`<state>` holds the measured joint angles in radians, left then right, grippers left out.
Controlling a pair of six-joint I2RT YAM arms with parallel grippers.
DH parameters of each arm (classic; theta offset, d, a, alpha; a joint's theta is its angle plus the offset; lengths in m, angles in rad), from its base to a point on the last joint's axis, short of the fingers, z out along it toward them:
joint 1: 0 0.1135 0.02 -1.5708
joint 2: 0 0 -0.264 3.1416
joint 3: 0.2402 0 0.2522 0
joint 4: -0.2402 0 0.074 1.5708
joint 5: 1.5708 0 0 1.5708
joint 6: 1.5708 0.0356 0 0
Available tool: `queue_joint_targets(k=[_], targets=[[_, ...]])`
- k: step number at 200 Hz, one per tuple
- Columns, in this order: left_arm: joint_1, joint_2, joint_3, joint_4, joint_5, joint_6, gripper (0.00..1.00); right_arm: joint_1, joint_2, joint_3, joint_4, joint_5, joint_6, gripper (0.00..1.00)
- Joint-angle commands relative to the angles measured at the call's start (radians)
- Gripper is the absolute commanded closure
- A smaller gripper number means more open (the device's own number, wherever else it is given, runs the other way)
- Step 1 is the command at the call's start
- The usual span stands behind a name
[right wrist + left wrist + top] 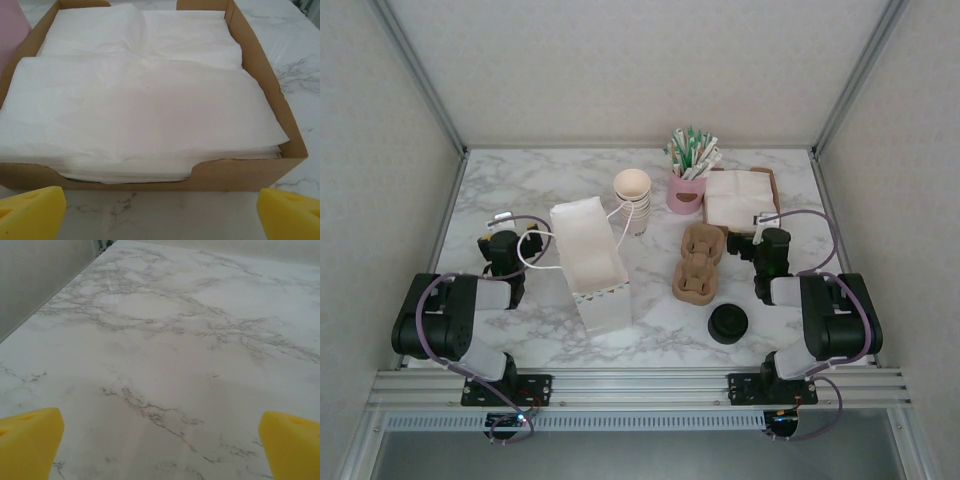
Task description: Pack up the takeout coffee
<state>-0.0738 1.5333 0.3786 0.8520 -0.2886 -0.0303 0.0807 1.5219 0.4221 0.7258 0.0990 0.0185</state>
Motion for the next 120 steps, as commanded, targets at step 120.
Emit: queue_joint_targets(k=[120], targets=[[0.006,-0.659,0.296,-1.074,-0.116,-0.441,0.0,-0.009,-0.694,0.278,-1.033,0.291,0.495,0.01]])
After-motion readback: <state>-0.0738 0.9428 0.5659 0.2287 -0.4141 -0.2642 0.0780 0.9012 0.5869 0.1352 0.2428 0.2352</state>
